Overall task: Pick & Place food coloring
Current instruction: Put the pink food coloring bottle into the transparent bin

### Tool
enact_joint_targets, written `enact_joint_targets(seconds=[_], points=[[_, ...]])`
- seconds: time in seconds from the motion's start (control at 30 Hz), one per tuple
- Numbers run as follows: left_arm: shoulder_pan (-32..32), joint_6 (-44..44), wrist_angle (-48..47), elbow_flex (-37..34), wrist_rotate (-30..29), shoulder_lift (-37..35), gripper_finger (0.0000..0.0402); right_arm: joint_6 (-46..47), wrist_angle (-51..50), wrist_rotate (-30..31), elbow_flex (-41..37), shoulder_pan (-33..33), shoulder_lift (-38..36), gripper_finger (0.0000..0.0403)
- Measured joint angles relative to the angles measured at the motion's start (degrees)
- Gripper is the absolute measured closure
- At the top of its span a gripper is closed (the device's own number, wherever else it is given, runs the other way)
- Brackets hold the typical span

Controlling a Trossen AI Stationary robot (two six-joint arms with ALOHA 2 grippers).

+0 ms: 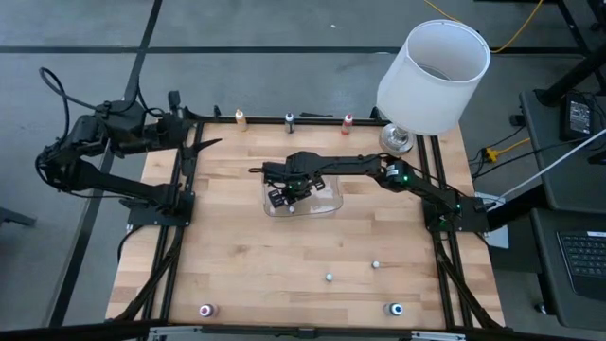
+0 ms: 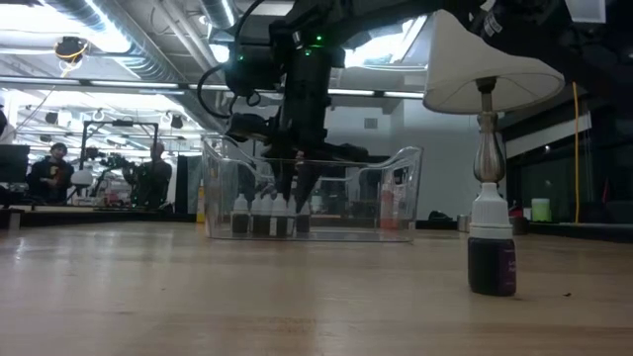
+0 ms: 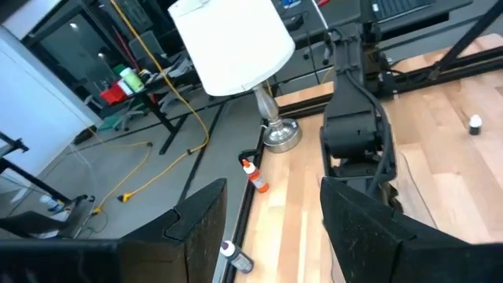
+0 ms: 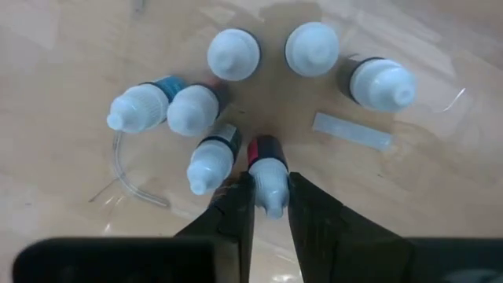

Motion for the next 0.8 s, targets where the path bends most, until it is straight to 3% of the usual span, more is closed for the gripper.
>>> enact_joint_targets(seconds=[0.8], points=[[0.0, 0.0, -1.2, 0.0, 0.2, 0.0, 0.0203, -3.2, 0.8, 0.2, 0.0, -0.4, 0.0, 0.0325]])
